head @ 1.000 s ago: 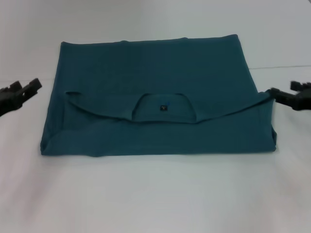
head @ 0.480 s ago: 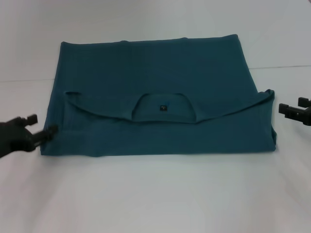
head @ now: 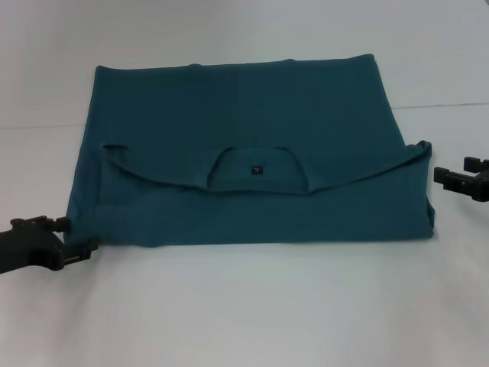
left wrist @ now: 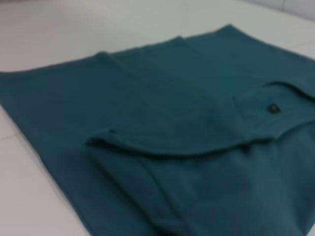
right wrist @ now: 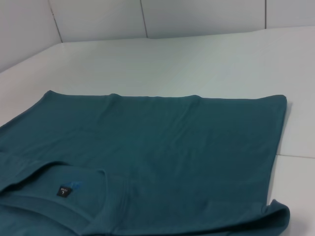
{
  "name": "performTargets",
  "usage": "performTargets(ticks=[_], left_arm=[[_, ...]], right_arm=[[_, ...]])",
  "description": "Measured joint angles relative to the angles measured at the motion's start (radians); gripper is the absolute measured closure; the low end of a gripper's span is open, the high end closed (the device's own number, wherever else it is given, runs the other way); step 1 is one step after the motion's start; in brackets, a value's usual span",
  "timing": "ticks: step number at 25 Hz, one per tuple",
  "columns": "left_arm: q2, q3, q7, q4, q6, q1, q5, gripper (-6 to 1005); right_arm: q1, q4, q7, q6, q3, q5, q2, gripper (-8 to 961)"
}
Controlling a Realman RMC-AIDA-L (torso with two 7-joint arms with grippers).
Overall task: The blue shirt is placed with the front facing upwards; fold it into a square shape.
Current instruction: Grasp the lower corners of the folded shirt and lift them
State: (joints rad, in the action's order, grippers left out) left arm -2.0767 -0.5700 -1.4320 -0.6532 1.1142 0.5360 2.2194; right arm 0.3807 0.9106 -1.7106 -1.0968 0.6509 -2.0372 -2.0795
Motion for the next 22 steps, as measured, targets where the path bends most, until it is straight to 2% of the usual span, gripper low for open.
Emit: performTargets(ticks=[5,17,22], left_arm=[[-0.001,-0.008,-0.001,0.018,-0.050,0.013,0.029,306],[-0.005,-0.008,-0.003,0.040,-0.056,0.033,0.033,309],[-0.002,-0.009,-0.031,0.052,-0.100,0.037,0.034,310]], right_arm=[[0.003,0.001,0.002,0.000,0.002,0.000,-0.002,226],[0.008,0.000,0.005,0.005,0.003,0.000,-0.004,229],[0.007,0.000,0.005,0.007,0.003,0.000,-0.004,230]])
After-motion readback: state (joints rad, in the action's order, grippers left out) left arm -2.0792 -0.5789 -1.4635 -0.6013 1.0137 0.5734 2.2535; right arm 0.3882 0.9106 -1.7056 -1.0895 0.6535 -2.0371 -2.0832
